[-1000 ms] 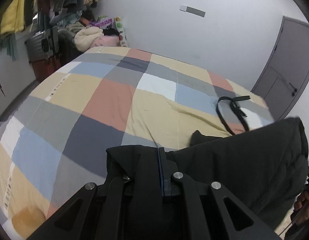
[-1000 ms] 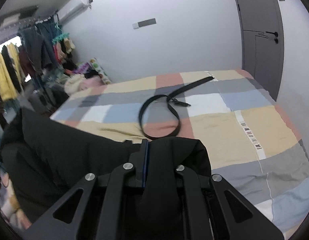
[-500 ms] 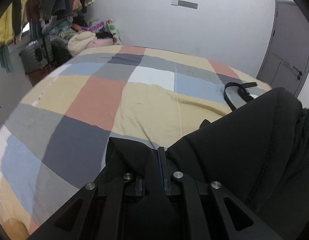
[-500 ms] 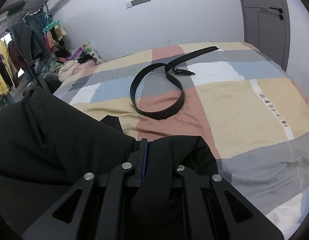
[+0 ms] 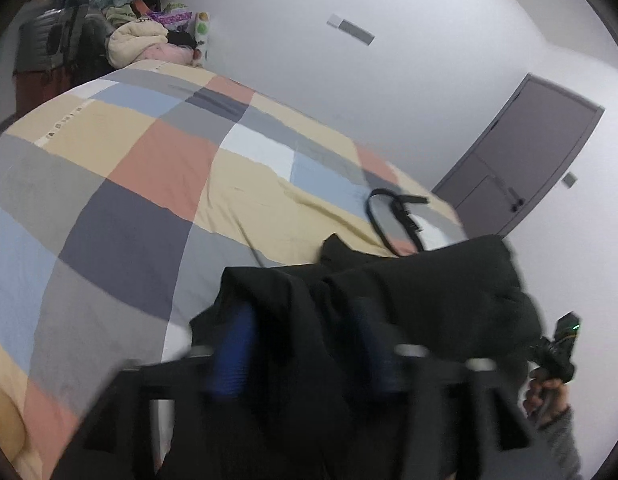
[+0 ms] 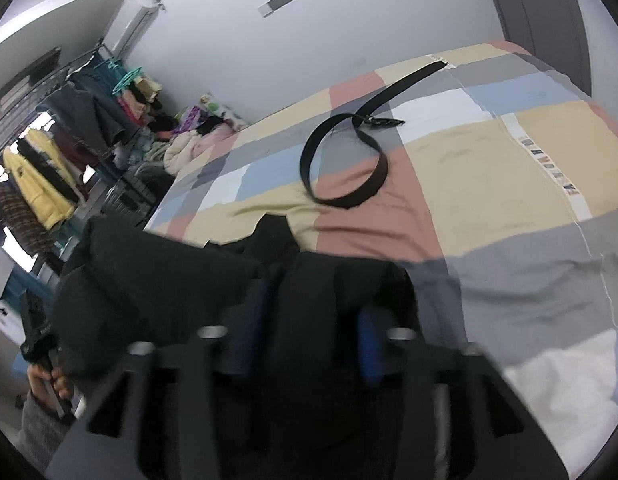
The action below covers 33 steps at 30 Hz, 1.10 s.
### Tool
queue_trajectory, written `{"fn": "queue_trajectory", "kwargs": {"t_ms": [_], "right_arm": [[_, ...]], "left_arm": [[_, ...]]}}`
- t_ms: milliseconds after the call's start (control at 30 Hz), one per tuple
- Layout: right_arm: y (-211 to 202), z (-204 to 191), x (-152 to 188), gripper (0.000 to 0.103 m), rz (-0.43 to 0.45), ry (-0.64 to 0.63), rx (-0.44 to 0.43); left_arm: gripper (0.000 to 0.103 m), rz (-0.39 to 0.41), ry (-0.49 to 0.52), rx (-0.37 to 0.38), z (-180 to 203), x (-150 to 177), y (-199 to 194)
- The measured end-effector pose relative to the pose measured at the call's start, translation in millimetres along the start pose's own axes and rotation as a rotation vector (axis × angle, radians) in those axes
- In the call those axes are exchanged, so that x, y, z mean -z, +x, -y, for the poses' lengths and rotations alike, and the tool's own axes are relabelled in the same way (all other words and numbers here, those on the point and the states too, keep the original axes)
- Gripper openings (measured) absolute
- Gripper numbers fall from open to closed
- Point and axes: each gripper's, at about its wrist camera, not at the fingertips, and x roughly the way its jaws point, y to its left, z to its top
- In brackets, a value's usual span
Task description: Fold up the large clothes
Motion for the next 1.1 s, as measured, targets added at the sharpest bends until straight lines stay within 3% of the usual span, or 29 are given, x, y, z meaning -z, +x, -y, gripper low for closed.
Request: {"fn": "queue_trajectory", "kwargs": {"t_ms": [100, 200, 300, 500, 667, 833, 1100], "right_arm": [[-26.4, 4.4, 4.6, 0.074, 0.015, -0.004, 0.010], [-50.1, -6.3, 6.1, 0.074, 0.060, -0.042, 0.084], [-57.1, -32.3, 6.6, 0.074, 0.097, -0.050, 0.101], [-11.1, -107.8, 22.6, 0.074, 0.060, -0.126, 0.081], [53.1, -148.6, 40.3, 0.074, 0.030, -0.217, 0.112], [90.3, -145.8, 30.8, 0.084, 0.069, -0.247, 0.190], [123.8, -136.1, 20.7, 0.088, 0.046, -0.226, 0.214]], "left_arm": [[0.071, 0.055, 0.022, -0.006, 4.9, 3.2, -34.6], [0.071, 0.132, 0.094, -0.061, 26.5, 10.0, -63.6], [0.072, 0.154, 0.180, -0.097, 61.8, 19.3, -62.8], [0.072, 0.077, 0.343, -0.097, 135.3, 44.0, -6.7], [0.072, 0.040, 0.407, -0.185, 165.3, 50.3, 64.2], [0.072, 0.057, 0.416, -0.273, 164.7, 35.2, 106.8], [0.073, 0.039, 0.352, -0.278, 149.2, 17.1, 139.6]]}}
